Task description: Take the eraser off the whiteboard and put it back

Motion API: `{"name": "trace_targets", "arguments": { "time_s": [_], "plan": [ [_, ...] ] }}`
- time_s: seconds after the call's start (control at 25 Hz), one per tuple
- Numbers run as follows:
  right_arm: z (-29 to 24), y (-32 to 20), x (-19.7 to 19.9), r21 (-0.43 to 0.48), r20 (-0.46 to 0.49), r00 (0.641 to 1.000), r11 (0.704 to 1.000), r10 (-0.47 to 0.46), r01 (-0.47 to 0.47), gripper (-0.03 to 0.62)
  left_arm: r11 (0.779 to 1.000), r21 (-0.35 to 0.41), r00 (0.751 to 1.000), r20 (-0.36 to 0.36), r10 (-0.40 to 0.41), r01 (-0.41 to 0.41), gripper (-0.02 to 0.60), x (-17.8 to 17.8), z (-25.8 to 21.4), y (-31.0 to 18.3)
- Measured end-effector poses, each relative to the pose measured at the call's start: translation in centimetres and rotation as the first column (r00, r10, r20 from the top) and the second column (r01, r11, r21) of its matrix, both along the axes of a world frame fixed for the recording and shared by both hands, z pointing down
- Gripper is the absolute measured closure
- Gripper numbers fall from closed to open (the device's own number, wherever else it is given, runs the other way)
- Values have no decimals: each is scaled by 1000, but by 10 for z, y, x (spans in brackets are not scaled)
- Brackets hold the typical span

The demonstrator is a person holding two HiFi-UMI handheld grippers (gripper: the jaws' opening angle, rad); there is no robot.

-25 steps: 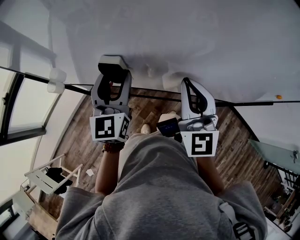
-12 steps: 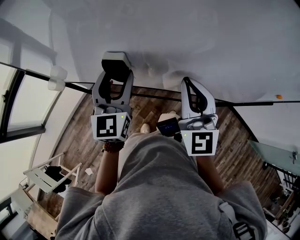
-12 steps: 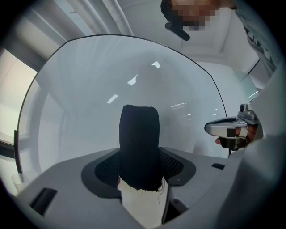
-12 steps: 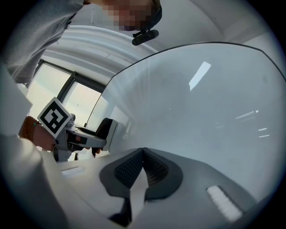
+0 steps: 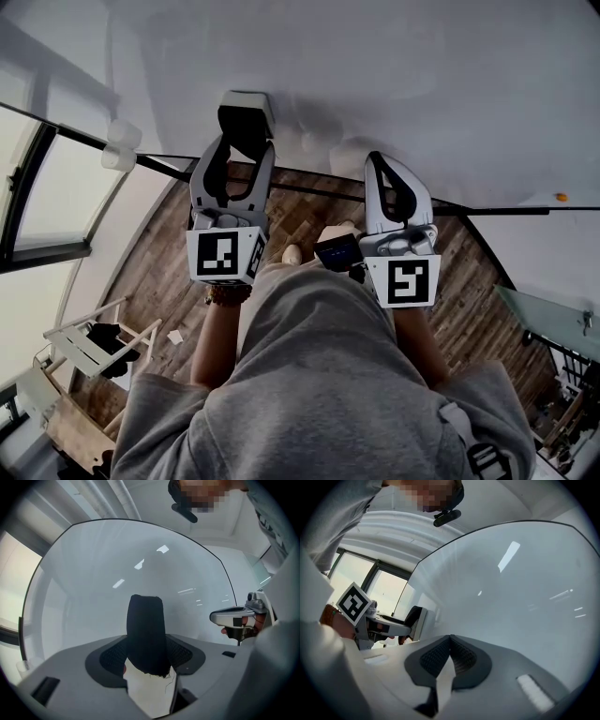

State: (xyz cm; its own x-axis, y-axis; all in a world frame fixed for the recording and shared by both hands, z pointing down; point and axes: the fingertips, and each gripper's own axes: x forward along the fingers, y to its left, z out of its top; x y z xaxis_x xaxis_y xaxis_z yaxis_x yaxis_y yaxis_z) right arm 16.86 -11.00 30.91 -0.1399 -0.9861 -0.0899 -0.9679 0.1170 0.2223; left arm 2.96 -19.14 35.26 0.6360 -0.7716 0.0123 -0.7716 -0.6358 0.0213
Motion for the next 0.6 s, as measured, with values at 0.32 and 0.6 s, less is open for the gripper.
{"name": "trace_targets", "arguments": {
  "time_s": [0.32,0.6],
  "plan": [
    [11,5,-4,-34,18,999,999,-34,35,583,1000,-2,1000,1,-18,18,342,-13,-2,12],
    [15,2,-21,-39,26,998,997,-64,65,582,999,-5,999,6,-44,44,342,-29,1,22]
  ]
}}
